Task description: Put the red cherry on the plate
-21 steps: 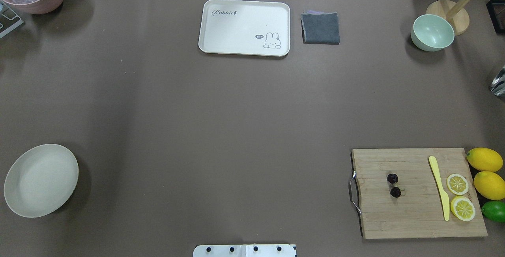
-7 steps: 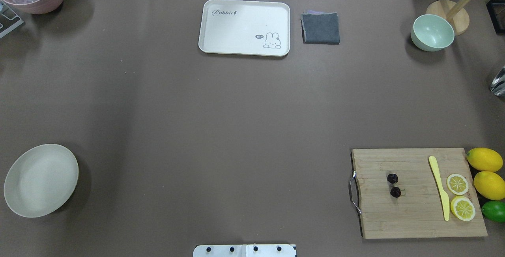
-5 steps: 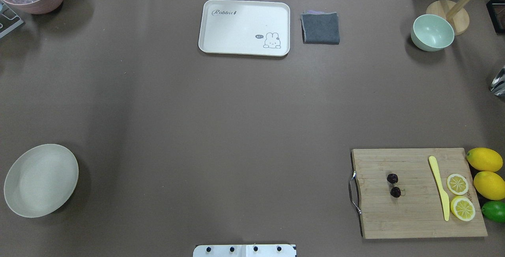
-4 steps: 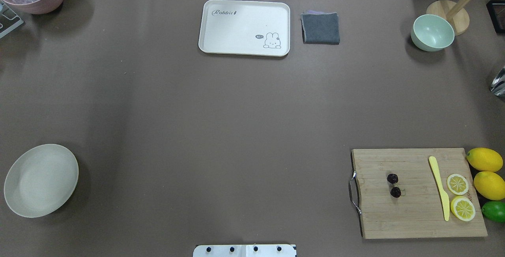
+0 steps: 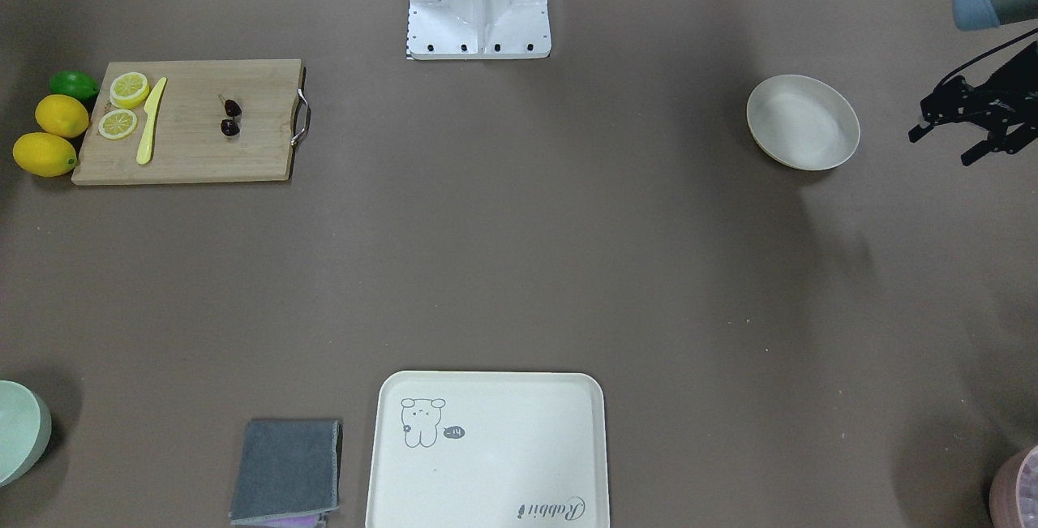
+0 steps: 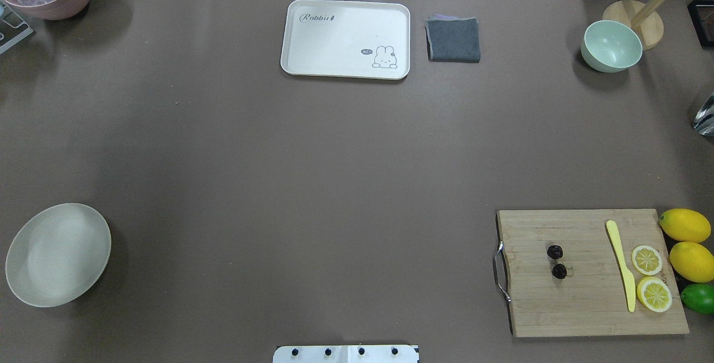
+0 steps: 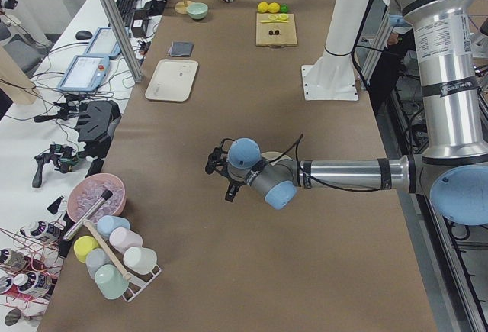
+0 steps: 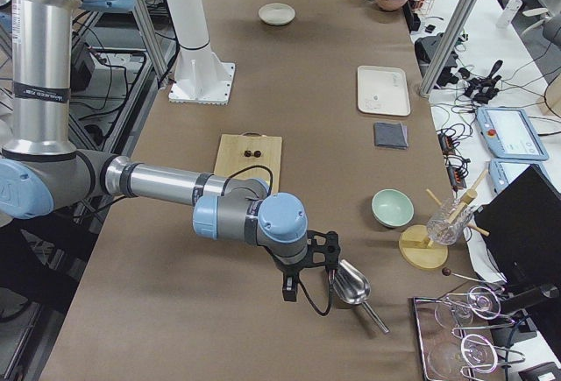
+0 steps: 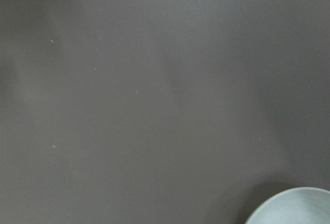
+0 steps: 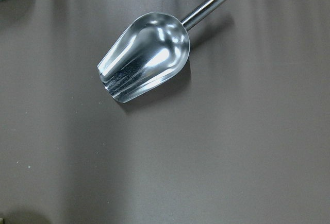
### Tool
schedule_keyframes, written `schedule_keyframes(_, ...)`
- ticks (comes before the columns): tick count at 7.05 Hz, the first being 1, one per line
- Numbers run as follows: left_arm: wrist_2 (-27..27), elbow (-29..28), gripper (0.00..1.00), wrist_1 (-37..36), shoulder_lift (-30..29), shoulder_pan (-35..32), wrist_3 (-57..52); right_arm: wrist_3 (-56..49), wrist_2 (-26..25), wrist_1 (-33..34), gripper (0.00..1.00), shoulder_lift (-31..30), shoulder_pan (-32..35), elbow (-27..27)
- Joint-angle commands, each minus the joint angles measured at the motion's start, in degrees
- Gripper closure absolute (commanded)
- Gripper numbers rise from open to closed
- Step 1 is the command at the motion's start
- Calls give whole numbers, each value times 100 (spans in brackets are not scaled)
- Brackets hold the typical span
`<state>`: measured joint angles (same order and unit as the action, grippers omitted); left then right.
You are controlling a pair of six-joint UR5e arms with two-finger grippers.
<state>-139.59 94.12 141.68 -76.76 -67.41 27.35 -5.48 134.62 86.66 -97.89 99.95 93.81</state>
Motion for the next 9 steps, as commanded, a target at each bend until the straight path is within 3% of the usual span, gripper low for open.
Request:
schedule_keyframes(1, 125, -630, 2, 1552, 56, 1006, 1245, 12, 3, 0, 0, -28, 7, 40)
schedule_keyframes(3, 222, -737, 8, 1565, 21, 1256, 1247, 12, 3, 0, 0, -20, 7, 40)
schedule_keyframes(4, 222, -807, 21, 1565, -5, 1282, 1212, 12, 3, 0, 0, -19, 7, 40)
schedule_keyframes(6, 222, -860, 26, 1565, -14, 1466, 1203, 12, 3, 9, 0, -28, 7, 40)
schedule_keyframes(8, 222, -904, 44, 1565, -49, 1511, 1194, 12, 3, 0, 0, -28, 7, 40)
schedule_keyframes(9, 222, -948, 60, 1565, -49, 1511, 1194, 12, 3, 9, 0, -37, 7, 40)
